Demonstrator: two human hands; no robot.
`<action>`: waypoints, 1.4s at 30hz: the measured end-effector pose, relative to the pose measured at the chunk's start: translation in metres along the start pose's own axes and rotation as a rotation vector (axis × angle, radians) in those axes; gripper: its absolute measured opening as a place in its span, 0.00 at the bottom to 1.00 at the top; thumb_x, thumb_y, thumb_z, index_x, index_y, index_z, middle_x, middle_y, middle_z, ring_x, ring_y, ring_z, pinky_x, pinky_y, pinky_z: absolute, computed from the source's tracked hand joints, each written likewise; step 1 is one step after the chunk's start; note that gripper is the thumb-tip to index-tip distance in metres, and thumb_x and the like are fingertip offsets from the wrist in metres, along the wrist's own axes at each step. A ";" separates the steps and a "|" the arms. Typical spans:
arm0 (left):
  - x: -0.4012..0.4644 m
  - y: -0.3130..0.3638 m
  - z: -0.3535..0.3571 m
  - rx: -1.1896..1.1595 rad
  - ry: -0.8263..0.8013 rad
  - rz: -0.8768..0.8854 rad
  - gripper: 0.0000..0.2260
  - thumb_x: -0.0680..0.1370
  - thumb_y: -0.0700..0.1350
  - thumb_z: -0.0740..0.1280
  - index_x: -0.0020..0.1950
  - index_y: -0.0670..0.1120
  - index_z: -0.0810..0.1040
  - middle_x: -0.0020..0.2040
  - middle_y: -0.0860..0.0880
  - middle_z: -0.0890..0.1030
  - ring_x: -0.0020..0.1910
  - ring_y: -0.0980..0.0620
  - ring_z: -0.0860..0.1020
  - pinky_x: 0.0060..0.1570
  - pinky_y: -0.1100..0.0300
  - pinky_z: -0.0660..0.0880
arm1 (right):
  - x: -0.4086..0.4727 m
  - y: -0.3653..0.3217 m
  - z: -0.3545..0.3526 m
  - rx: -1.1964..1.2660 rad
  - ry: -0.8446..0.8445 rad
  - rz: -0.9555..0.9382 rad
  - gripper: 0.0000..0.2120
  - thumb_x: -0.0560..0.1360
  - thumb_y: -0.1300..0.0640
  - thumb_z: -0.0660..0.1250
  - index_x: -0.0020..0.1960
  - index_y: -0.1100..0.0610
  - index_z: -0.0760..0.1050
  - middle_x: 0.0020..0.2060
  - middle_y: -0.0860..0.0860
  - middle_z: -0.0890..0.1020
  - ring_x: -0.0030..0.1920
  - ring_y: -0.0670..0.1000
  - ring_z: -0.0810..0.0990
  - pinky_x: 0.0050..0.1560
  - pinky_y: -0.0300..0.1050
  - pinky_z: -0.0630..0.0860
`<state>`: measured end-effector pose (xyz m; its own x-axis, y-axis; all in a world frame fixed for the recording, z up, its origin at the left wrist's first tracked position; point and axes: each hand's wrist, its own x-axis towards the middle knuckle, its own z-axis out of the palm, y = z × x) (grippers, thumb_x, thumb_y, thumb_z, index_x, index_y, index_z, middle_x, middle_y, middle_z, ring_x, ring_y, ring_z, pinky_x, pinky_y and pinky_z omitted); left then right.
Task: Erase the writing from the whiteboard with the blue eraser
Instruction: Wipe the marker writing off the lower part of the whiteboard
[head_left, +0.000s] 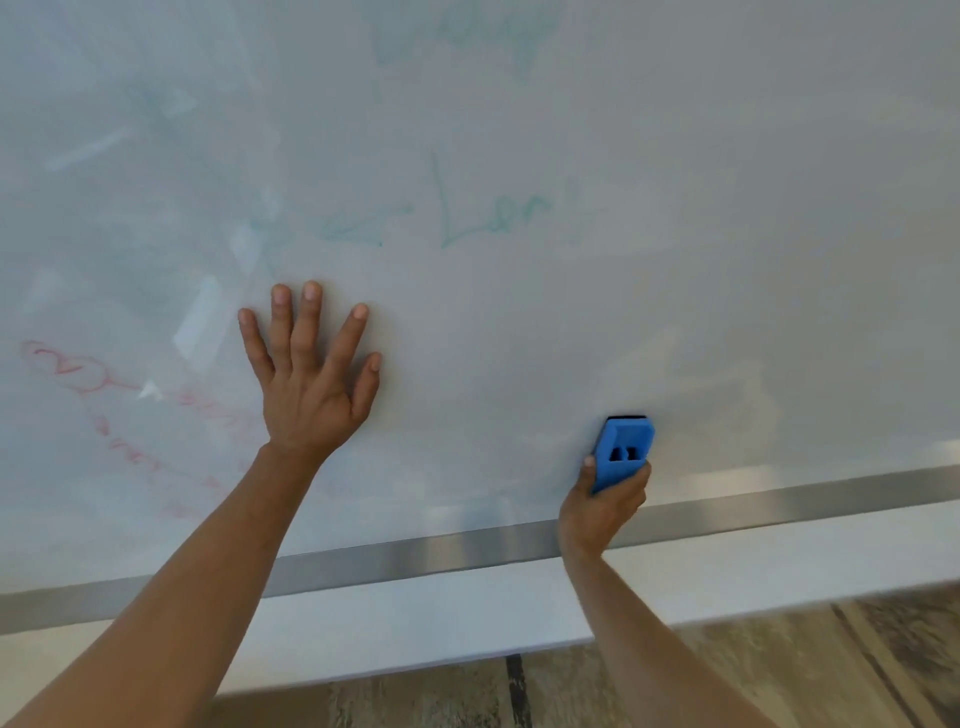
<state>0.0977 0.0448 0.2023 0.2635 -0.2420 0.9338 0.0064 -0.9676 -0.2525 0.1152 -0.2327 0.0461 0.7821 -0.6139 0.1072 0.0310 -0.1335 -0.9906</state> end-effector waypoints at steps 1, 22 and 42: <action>0.001 0.005 0.000 -0.023 -0.005 -0.015 0.24 0.80 0.52 0.63 0.75 0.50 0.65 0.81 0.47 0.50 0.80 0.44 0.48 0.73 0.34 0.47 | -0.015 0.003 0.004 -0.035 -0.058 -0.052 0.33 0.78 0.59 0.70 0.75 0.68 0.58 0.67 0.68 0.68 0.68 0.68 0.67 0.67 0.66 0.70; 0.009 0.028 0.017 0.028 0.052 0.023 0.26 0.78 0.55 0.63 0.75 0.48 0.66 0.81 0.47 0.52 0.79 0.43 0.52 0.72 0.32 0.49 | 0.041 0.034 -0.022 -0.084 -0.024 0.113 0.33 0.79 0.57 0.68 0.77 0.61 0.55 0.66 0.66 0.67 0.67 0.66 0.68 0.65 0.66 0.71; 0.029 0.070 0.024 -0.040 -0.003 -0.003 0.28 0.78 0.54 0.67 0.76 0.48 0.63 0.80 0.47 0.52 0.79 0.43 0.51 0.70 0.28 0.45 | 0.042 0.017 -0.040 -0.062 -0.114 -0.184 0.40 0.77 0.65 0.70 0.79 0.56 0.49 0.69 0.64 0.66 0.72 0.60 0.67 0.72 0.53 0.67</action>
<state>0.1295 -0.0286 0.2055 0.2664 -0.2390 0.9338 -0.0312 -0.9704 -0.2394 0.1238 -0.2918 0.0367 0.8322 -0.4831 0.2721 0.1445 -0.2848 -0.9476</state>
